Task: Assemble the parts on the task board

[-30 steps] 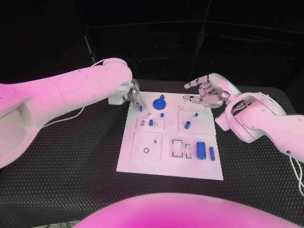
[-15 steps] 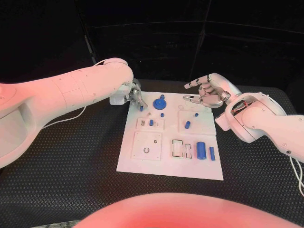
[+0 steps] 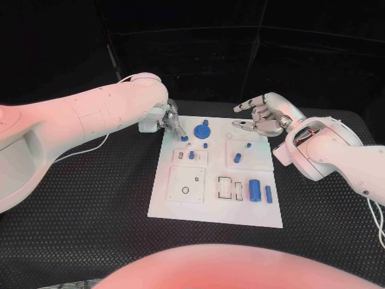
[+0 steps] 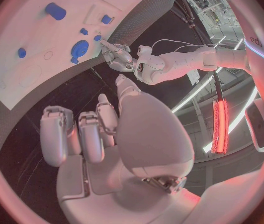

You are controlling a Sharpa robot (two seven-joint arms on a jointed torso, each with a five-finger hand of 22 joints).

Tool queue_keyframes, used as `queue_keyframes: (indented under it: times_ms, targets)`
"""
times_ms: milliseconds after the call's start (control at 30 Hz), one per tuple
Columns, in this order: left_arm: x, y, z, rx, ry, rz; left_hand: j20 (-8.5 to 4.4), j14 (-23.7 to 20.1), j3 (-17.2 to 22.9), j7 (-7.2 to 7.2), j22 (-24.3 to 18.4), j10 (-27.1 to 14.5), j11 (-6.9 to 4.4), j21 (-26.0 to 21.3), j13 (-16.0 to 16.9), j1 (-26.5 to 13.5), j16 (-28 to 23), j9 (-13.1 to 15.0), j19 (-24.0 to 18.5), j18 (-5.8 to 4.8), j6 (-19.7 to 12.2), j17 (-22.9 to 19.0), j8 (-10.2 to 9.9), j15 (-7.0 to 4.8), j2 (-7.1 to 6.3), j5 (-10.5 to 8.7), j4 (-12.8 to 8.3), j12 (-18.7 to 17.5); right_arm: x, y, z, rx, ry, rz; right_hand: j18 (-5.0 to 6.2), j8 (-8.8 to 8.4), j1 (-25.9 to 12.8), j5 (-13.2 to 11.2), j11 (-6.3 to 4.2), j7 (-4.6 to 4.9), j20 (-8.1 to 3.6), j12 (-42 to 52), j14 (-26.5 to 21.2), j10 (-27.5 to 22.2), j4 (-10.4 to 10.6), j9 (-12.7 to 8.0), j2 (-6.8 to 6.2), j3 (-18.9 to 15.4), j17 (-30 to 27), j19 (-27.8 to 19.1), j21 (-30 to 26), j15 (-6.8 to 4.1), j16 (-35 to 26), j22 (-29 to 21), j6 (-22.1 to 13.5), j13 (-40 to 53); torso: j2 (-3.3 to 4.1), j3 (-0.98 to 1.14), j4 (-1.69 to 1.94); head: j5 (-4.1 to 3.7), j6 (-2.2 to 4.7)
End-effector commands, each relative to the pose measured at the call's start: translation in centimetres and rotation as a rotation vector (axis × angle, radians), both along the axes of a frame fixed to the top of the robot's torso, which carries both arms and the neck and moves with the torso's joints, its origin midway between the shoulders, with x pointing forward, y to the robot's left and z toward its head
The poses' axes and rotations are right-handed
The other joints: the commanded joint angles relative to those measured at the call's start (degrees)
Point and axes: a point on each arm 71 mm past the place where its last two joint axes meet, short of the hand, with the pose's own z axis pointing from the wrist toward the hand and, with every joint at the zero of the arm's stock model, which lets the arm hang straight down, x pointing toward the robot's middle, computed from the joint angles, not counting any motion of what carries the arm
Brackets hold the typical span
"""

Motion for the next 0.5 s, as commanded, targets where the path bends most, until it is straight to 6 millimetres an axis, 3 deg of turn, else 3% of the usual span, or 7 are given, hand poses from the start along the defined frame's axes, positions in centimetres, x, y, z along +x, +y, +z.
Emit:
queue_keyframes:
  times_ms: [33,500]
  targets:
    - [0.0,-0.17,0.04,-0.001,0.012,-0.007,-0.14,6.0,0.0,0.02,0.1,0.2,0.05,0.1,0.0,0.4,0.2,-0.1,0.2,0.04,0.0,15.1,-0.4,-0.1,0.01,0.25,-0.3,0.1,-0.03,0.12,0.14,0.002,-0.003,0.01,0.5,-0.18,-0.4,0.2,0.13,0.17,-0.28,0.0,5.7,-0.1,0.1,-0.1,0.08,-0.3,14.1,0.0,-0.2,-0.1,-0.2,1.9,-0.4,-0.1,0.02,0.01,0.01,-0.05,-0.05]
    - [-0.03,-0.33,-0.09,0.0,0.015,-0.009,-0.14,6.0,0.1,0.05,0.2,0.3,0.06,0.2,0.1,0.5,0.2,-0.2,0.2,0.01,0.1,15.1,-0.4,-0.11,-0.03,0.19,-0.5,0.1,-0.04,0.07,0.13,0.001,-0.002,0.01,0.51,-0.16,-0.4,0.4,0.14,0.18,-0.27,0.1,5.7,-0.1,0.1,-0.1,0.21,-0.3,14.2,0.0,-0.2,-0.1,-0.2,1.9,-0.5,0.0,-0.02,0.02,0.07,-0.15,0.01]
